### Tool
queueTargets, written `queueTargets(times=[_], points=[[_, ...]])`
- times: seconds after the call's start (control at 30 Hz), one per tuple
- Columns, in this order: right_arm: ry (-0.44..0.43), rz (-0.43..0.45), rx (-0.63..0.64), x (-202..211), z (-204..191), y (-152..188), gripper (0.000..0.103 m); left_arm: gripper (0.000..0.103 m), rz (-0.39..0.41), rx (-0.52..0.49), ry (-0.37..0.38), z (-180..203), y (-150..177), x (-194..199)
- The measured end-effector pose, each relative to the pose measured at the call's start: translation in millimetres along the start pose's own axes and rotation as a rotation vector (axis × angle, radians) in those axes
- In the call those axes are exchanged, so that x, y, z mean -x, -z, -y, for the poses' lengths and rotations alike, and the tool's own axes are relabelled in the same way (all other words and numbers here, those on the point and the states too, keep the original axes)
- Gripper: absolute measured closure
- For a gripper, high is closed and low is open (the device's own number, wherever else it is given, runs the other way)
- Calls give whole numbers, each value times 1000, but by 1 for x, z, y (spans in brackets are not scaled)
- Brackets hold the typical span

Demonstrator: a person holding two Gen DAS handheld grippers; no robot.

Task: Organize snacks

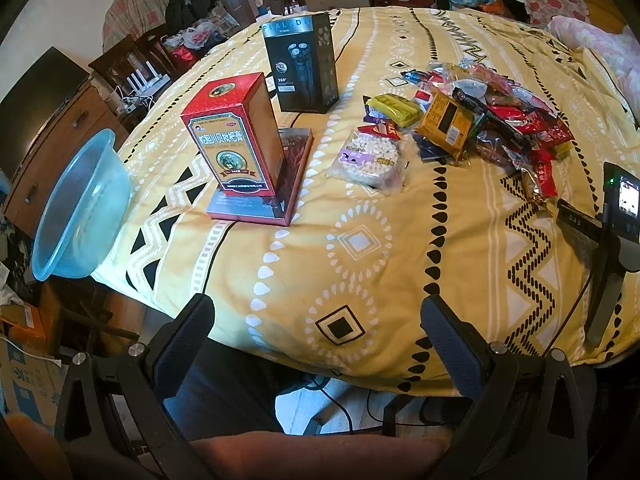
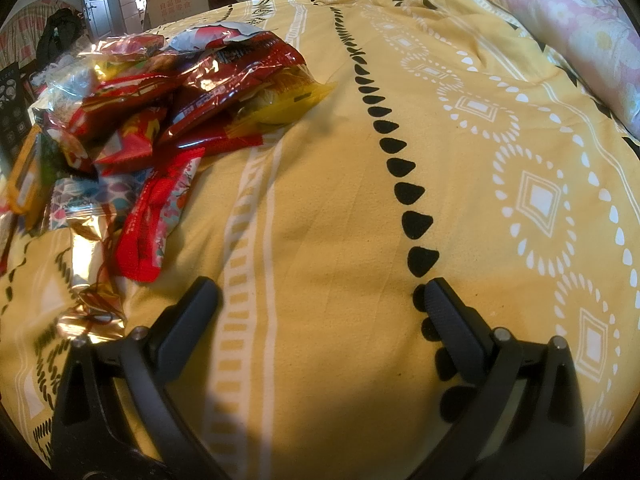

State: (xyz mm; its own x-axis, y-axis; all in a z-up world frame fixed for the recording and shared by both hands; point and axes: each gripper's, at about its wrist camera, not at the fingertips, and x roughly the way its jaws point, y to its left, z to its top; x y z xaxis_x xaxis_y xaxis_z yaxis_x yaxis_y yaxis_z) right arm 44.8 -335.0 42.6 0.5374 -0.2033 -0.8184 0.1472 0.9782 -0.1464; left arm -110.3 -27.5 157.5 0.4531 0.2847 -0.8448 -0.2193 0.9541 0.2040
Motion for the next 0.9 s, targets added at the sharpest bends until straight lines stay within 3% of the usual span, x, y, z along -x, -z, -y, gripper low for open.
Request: queueTargets(times=[0.9], points=[[0,0,0,0,0,0,0,0,6,-20,-3,4,5,0]])
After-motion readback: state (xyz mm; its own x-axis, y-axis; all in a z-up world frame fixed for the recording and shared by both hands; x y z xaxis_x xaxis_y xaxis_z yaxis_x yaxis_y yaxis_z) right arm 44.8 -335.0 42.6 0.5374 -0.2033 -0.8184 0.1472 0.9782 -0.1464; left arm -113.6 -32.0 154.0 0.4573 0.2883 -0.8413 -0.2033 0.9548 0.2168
